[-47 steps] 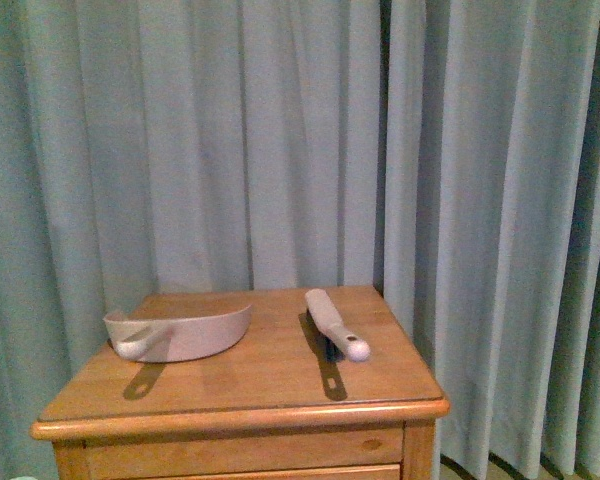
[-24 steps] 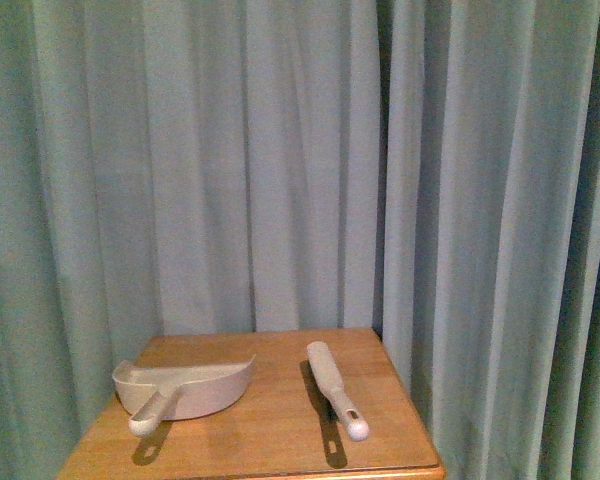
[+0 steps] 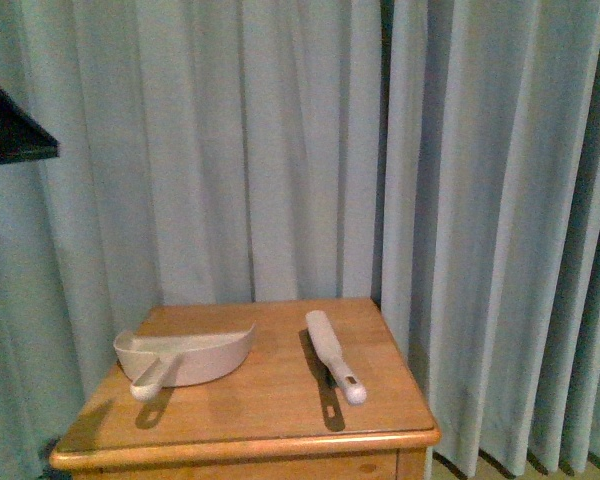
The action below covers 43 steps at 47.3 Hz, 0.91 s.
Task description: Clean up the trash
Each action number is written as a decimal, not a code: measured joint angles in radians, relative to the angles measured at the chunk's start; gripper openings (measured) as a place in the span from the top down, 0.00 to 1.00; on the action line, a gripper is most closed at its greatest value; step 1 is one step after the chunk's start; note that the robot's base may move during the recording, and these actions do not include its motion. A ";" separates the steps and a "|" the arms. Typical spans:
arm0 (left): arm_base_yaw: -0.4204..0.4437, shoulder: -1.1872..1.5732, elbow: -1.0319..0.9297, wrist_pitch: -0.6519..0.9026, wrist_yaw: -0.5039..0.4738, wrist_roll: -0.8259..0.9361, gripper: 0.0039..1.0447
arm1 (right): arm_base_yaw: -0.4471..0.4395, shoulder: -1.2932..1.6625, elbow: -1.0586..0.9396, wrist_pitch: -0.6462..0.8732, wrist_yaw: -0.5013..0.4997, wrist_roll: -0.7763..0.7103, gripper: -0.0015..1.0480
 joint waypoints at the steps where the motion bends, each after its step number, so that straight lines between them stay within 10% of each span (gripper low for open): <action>1: -0.016 0.043 0.023 -0.004 -0.010 0.008 0.07 | 0.000 0.000 0.000 0.000 0.000 0.000 0.07; 43: -0.136 1.037 0.801 -0.314 -0.230 0.046 0.07 | 0.000 0.000 0.000 0.000 0.000 0.000 0.07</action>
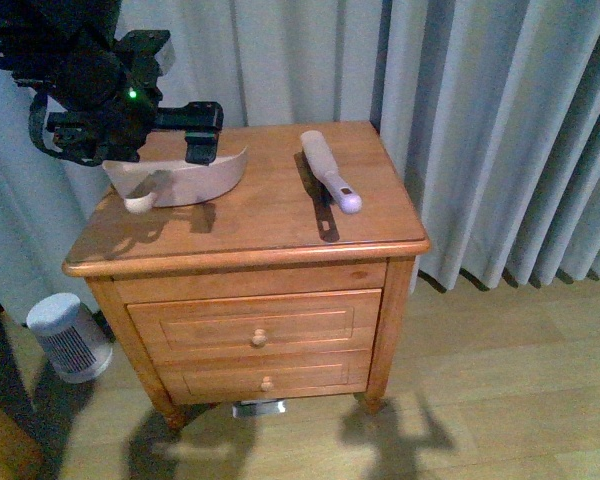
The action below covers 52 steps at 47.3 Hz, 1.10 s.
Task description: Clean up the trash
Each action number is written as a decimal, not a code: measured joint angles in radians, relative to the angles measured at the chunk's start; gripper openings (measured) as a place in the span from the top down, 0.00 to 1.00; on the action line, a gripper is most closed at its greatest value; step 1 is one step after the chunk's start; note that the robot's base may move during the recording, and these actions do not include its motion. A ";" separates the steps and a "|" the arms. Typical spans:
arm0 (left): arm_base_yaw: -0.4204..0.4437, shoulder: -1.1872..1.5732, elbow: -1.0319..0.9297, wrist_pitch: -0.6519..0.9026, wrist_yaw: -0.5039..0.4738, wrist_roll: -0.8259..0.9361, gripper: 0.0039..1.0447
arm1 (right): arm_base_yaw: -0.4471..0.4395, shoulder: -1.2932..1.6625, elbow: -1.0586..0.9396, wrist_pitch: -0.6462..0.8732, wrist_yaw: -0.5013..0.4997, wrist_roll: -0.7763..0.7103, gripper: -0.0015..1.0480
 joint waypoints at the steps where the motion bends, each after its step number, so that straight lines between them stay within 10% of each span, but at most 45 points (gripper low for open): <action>1: 0.000 0.019 0.025 -0.017 -0.002 0.005 0.07 | 0.000 0.000 0.000 0.000 0.000 0.000 0.07; 52: 0.083 0.485 0.705 -0.425 -0.059 0.107 0.07 | 0.000 0.000 0.000 0.000 0.000 0.000 0.07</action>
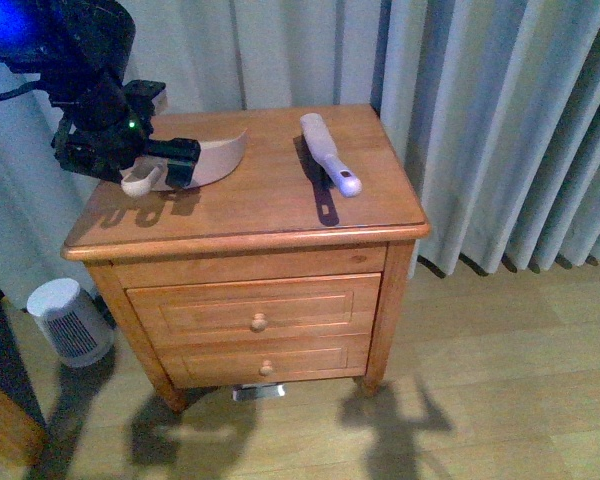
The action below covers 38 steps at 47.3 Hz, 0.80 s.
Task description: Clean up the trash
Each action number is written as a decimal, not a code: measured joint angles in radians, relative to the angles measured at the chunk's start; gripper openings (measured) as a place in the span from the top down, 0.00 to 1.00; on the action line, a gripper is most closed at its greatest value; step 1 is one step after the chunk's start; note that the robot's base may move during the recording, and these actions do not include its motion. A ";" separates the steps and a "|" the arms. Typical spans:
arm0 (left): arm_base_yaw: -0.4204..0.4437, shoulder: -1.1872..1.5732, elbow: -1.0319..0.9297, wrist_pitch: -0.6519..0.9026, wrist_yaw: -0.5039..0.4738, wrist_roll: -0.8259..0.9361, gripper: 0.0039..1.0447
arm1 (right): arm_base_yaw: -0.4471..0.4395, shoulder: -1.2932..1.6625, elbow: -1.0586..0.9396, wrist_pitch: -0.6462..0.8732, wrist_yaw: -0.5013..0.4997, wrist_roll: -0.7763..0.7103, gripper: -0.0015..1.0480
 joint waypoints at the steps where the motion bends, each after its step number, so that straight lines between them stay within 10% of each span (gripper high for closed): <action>1: 0.000 0.001 0.003 -0.001 0.000 0.000 0.07 | 0.000 0.000 0.000 0.000 0.000 0.000 0.07; 21: -0.003 0.071 0.109 -0.015 -0.039 0.014 0.72 | 0.000 0.000 0.000 0.000 0.000 0.000 0.07; 38: 0.020 -0.061 -0.165 0.145 -0.003 -0.025 0.75 | 0.000 0.000 0.000 0.000 0.000 0.000 0.07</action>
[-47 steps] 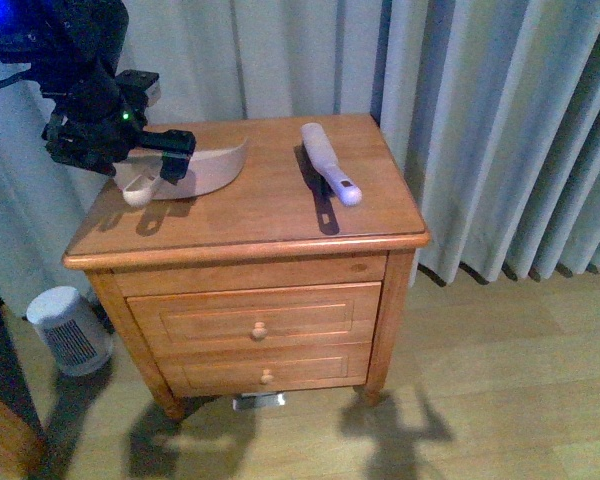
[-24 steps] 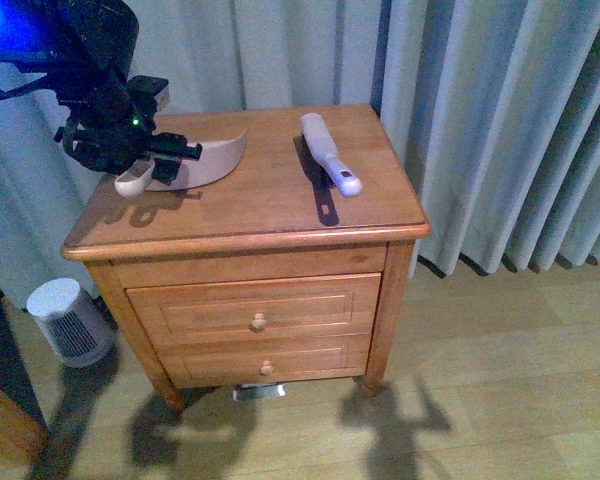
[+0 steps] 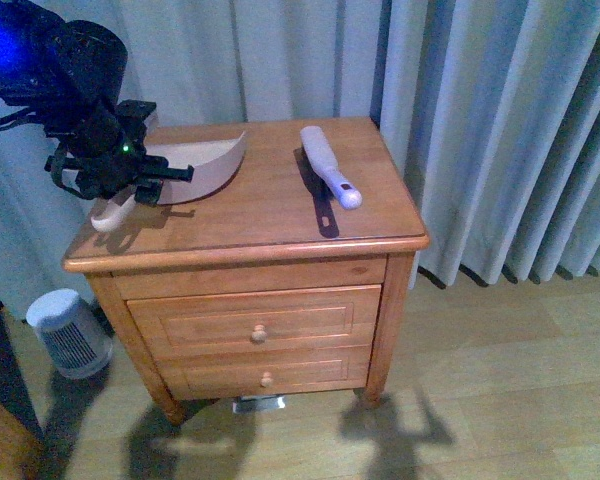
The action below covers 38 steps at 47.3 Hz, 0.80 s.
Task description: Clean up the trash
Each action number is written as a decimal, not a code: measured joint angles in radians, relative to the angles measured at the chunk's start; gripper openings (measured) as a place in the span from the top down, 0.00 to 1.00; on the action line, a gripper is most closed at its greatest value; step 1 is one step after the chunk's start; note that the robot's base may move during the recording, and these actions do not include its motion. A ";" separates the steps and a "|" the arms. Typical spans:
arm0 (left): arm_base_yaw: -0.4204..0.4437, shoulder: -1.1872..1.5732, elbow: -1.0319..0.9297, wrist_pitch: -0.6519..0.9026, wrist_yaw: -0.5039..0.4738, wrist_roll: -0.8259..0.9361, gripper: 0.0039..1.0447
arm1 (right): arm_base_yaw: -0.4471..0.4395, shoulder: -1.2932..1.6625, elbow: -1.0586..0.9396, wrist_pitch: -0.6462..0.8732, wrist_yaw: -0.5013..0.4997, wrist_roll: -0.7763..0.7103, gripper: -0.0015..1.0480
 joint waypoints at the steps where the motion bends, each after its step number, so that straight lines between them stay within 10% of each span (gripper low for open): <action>1: 0.002 -0.011 -0.014 0.010 0.004 -0.005 0.75 | 0.000 0.000 0.000 0.000 0.000 0.000 0.07; 38: 0.122 -0.967 -1.031 0.571 0.065 0.067 0.76 | 0.000 0.000 0.000 0.000 0.000 0.000 0.07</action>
